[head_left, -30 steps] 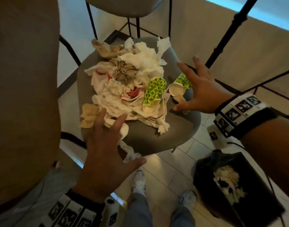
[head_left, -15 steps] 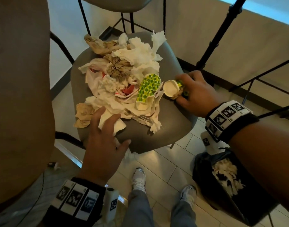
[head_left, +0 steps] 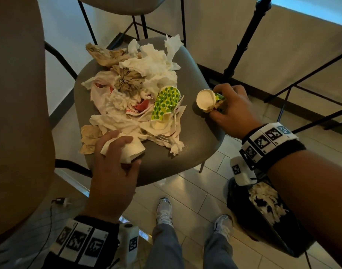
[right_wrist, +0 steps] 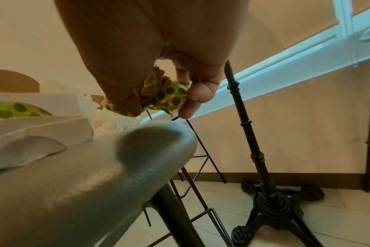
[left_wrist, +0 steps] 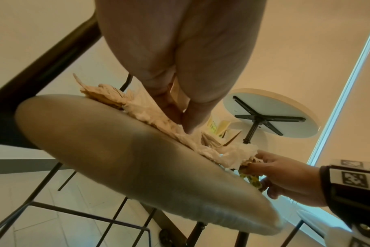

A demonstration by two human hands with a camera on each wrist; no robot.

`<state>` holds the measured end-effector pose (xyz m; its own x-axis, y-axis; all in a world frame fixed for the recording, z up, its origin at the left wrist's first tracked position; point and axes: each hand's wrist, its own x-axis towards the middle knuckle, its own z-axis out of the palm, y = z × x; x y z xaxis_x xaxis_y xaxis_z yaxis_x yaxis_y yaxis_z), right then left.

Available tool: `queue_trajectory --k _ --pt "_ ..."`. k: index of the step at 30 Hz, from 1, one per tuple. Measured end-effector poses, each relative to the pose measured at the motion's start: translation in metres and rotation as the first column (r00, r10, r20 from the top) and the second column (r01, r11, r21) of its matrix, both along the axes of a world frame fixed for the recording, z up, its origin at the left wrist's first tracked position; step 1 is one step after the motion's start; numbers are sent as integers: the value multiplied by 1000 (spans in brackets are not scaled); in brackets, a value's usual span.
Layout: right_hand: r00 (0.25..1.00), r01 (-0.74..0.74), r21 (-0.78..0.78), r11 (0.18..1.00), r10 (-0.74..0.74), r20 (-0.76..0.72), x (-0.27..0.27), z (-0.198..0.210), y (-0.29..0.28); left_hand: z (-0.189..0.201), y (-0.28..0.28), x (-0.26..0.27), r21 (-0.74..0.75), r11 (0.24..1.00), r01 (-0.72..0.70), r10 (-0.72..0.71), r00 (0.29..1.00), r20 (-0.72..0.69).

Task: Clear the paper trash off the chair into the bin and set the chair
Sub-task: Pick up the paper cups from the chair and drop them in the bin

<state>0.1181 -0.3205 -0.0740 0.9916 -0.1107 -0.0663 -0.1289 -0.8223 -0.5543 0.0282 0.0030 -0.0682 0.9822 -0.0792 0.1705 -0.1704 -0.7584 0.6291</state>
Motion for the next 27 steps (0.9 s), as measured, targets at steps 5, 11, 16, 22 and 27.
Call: queue_trajectory --k 5,11,16,22,27 --pt "996 81 105 991 -78 -32 -30 8 -12 28 -11 -18 -46 996 72 -70 996 47" --pt "963 268 263 927 -256 -81 -112 -6 -58 56 -56 -37 -75 967 243 -233 965 124" --pt "885 465 321 825 -426 -187 -198 -34 -115 36 -138 -33 -138 852 504 -492 863 114" --pt "738 674 321 666 -583 -339 -296 -96 -180 -55 -264 -37 -289 686 668 -720 681 -135" --pt "471 881 294 371 -629 -618 -364 -186 -222 -166 -361 -59 -182 683 708 -650 474 -594"
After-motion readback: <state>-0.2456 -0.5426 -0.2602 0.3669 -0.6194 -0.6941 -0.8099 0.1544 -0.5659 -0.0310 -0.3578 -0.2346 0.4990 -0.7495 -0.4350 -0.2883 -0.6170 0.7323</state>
